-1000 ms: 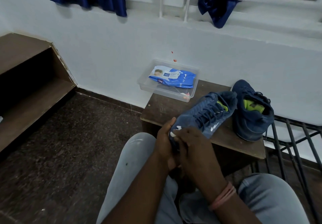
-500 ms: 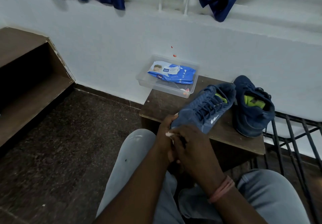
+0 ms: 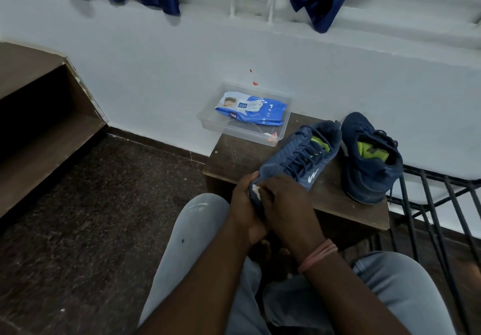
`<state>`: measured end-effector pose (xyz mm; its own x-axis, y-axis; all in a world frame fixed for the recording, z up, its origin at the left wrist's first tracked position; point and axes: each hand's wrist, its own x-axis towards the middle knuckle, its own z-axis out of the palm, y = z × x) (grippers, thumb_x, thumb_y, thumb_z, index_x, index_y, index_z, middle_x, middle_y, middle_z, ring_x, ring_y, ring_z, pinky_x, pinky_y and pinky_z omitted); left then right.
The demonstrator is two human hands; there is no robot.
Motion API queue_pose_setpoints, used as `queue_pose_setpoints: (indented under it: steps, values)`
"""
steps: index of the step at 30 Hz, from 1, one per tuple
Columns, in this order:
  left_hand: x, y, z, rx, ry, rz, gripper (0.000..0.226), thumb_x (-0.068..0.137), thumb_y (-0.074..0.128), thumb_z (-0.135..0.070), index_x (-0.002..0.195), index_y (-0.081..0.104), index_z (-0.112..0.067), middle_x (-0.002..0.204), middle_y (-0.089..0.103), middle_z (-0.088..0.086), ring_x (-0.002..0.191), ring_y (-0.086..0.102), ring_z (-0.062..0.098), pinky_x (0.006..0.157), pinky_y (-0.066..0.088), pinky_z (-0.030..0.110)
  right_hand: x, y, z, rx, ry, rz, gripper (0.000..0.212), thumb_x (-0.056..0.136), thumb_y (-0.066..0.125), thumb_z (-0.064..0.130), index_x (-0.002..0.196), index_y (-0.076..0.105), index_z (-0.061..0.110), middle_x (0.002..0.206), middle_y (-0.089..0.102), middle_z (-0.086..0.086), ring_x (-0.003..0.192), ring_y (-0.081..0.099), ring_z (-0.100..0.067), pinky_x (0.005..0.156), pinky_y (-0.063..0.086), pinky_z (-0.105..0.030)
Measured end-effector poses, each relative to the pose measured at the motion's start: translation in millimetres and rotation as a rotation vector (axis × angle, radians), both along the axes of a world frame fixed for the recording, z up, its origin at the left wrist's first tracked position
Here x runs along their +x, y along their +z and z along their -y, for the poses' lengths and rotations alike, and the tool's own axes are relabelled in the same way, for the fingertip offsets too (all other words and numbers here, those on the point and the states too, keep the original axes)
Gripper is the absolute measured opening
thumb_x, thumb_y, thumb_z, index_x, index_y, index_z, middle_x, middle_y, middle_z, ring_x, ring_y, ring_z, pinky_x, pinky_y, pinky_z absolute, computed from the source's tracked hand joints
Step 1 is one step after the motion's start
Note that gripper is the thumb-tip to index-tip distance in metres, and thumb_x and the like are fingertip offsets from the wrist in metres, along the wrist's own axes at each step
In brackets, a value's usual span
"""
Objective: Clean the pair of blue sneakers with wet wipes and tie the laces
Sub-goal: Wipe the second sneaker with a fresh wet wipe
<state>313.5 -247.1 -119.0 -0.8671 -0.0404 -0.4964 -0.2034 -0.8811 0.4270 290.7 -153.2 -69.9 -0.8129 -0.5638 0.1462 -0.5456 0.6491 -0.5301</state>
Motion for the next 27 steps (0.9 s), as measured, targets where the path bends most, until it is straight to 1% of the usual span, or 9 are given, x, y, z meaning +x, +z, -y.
queue_pose_setpoints:
  steps: [3, 8, 11, 13, 15, 17, 20, 23, 27]
  values:
    - [-1, -5, 5, 0.005, 0.014, 0.007, 0.050, 0.098, 0.050, -0.042, 0.121, 0.069, -0.002, 0.105, 0.075, 0.016, 0.092, 0.075, 0.027, 0.083, 0.058, 0.036, 5, -5, 3, -0.047, -0.019, -0.019, 0.012, 0.096, 0.061, 0.014, 0.098, 0.073, 0.018, 0.099, 0.067, 0.001, 0.087, 0.063, -0.013, 0.080, 0.045, -0.023]
    - [-3, -9, 5, -0.068, 0.044, 0.012, 0.051, 0.098, 0.047, -0.038, 0.125, 0.067, 0.001, 0.109, 0.073, 0.020, 0.098, 0.072, 0.030, 0.089, 0.059, 0.037, 11, -4, -20, -0.157, 0.058, 0.156, 0.016, 0.095, 0.065, 0.017, 0.103, 0.075, 0.027, 0.100, 0.070, 0.016, 0.088, 0.057, 0.012, 0.082, 0.037, -0.001]
    - [-4, -14, 5, -0.021, 0.013, -0.003, 0.052, 0.093, 0.054, -0.041, 0.119, 0.071, 0.000, 0.112, 0.071, 0.019, 0.108, 0.068, 0.032, 0.102, 0.050, 0.042, 0, -5, -8, -0.170, 0.010, 0.103, 0.013, 0.095, 0.065, 0.019, 0.102, 0.075, 0.024, 0.099, 0.069, 0.010, 0.089, 0.058, 0.002, 0.082, 0.040, -0.007]
    - [-4, -16, 7, 0.027, 0.012, 0.006, 0.049, 0.093, 0.056, -0.043, 0.112, 0.075, -0.002, 0.113, 0.073, 0.017, 0.102, 0.072, 0.030, 0.095, 0.052, 0.041, -4, -7, 7, -0.095, -0.043, 0.009, 0.011, 0.096, 0.062, 0.022, 0.102, 0.072, 0.020, 0.101, 0.067, 0.004, 0.092, 0.061, -0.010, 0.084, 0.047, -0.024]
    - [-6, -19, 10, 0.049, 0.025, -0.016, 0.047, 0.095, 0.054, -0.042, 0.109, 0.077, -0.003, 0.111, 0.074, 0.017, 0.097, 0.075, 0.029, 0.087, 0.056, 0.038, -3, -7, 16, -0.020, -0.057, -0.038, 0.013, 0.098, 0.058, 0.022, 0.103, 0.069, 0.018, 0.104, 0.065, 0.001, 0.093, 0.062, -0.016, 0.082, 0.048, -0.029]
    - [-6, -21, 11, 0.031, 0.031, -0.037, 0.047, 0.098, 0.049, -0.040, 0.098, 0.080, -0.004, 0.101, 0.076, 0.015, 0.091, 0.076, 0.027, 0.083, 0.057, 0.036, -2, -7, 10, -0.048, 0.001, -0.002, 0.014, 0.097, 0.059, 0.019, 0.104, 0.071, 0.020, 0.104, 0.067, 0.003, 0.093, 0.062, -0.013, 0.082, 0.046, -0.022]
    - [-5, -16, 10, 0.009, -0.003, -0.070, 0.051, 0.099, 0.046, -0.040, 0.107, 0.078, -0.002, 0.108, 0.074, 0.018, 0.095, 0.074, 0.029, 0.089, 0.058, 0.039, -1, -2, -19, -0.051, 0.140, 0.094, 0.016, 0.096, 0.062, 0.014, 0.103, 0.075, 0.022, 0.103, 0.071, 0.007, 0.093, 0.061, -0.006, 0.081, 0.040, -0.008]
    - [-7, -16, 4, 0.032, 0.006, -0.068, 0.052, 0.099, 0.044, -0.040, 0.106, 0.079, -0.001, 0.107, 0.074, 0.019, 0.091, 0.075, 0.029, 0.079, 0.062, 0.037, -5, 0, -29, -0.034, 0.161, 0.105, 0.014, 0.095, 0.065, 0.014, 0.100, 0.077, 0.019, 0.102, 0.070, 0.006, 0.093, 0.061, -0.006, 0.081, 0.041, -0.008]
    - [-6, -14, 6, 0.023, 0.016, -0.036, 0.053, 0.097, 0.052, -0.043, 0.123, 0.072, -0.002, 0.118, 0.072, 0.018, 0.106, 0.071, 0.031, 0.096, 0.054, 0.041, -12, -6, -2, -0.003, 0.091, 0.011, 0.015, 0.097, 0.060, 0.018, 0.098, 0.075, 0.018, 0.099, 0.066, 0.003, 0.090, 0.061, -0.012, 0.077, 0.038, -0.017]
